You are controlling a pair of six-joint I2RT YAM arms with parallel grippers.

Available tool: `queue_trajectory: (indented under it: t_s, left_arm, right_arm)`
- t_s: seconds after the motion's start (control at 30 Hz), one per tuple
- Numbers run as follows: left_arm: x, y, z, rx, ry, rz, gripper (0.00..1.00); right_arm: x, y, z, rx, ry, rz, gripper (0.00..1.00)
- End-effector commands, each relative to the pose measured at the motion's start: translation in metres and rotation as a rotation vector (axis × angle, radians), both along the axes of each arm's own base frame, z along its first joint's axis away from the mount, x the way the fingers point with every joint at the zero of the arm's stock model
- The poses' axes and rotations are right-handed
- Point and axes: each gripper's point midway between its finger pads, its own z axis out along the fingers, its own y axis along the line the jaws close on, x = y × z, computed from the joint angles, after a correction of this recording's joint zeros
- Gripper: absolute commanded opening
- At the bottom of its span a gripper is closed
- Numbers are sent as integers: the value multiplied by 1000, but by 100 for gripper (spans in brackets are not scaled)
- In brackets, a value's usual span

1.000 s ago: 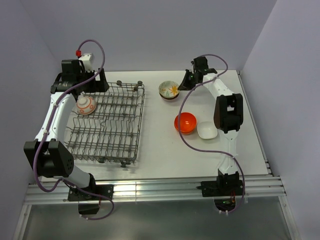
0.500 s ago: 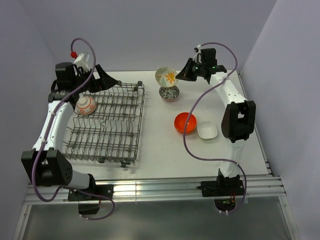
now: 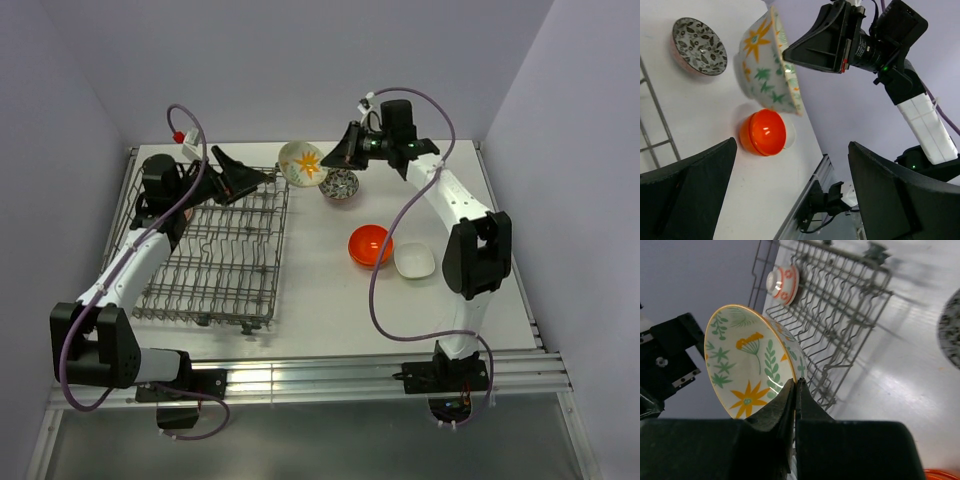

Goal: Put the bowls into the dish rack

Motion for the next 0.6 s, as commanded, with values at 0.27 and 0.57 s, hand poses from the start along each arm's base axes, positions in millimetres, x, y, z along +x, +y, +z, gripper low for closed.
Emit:
queue_trajectory:
  t_s: [0.27, 0.57]
  left_arm:
    - [-14, -16, 8, -98, -20, -2, 99]
    - [-22, -18, 8, -173, 20, -18, 99]
  right_arm:
    - [-55, 55, 67, 117, -141, 197, 0]
    - [-74, 75, 64, 144, -119, 254, 0]
